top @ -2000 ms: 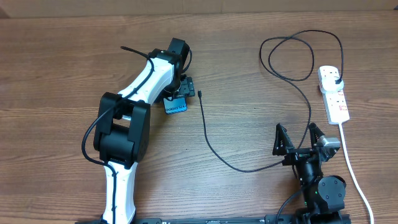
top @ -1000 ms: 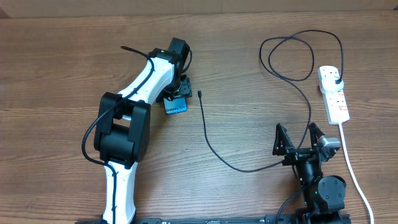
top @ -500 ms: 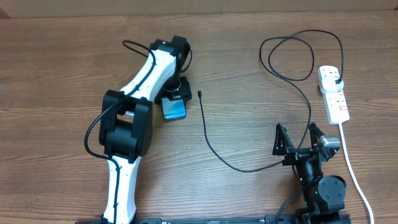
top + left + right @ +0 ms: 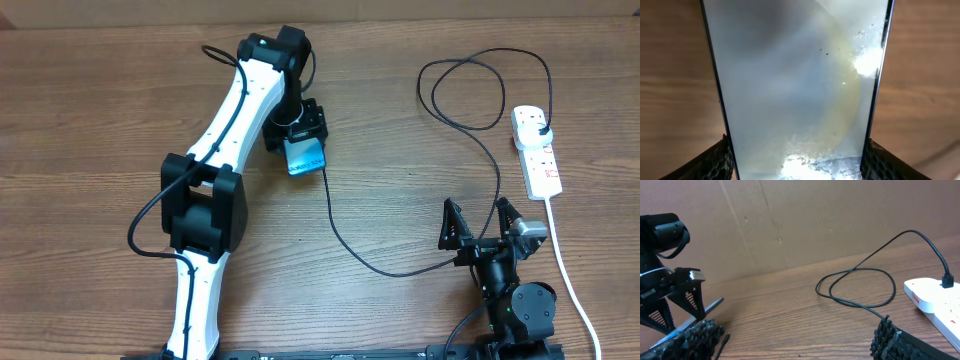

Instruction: Plug charger to phone and switch on socket

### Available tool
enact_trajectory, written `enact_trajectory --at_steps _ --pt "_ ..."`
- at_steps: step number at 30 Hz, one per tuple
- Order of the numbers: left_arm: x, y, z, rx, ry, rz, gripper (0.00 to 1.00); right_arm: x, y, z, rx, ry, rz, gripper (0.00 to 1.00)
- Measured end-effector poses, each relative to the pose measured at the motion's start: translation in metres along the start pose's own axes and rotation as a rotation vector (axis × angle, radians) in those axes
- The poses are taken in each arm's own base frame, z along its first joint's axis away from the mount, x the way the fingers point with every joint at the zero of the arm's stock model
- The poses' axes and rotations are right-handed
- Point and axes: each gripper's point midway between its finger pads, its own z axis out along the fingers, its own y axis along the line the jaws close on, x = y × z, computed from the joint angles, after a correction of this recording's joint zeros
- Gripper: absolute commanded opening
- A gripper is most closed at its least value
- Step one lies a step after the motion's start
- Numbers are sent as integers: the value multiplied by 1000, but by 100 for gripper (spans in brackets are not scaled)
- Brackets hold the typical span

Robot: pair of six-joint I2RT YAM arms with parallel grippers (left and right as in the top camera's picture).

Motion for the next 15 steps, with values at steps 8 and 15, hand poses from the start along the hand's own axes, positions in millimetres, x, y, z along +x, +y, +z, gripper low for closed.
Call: enact_trajectory --at_steps 8,15 --pt "30 -11 -1 58 131 -28 22 5 20 -1 -114 37 110 100" --pt "44 -8 -3 48 193 -64 22 14 67 -14 -364 191 499 100"
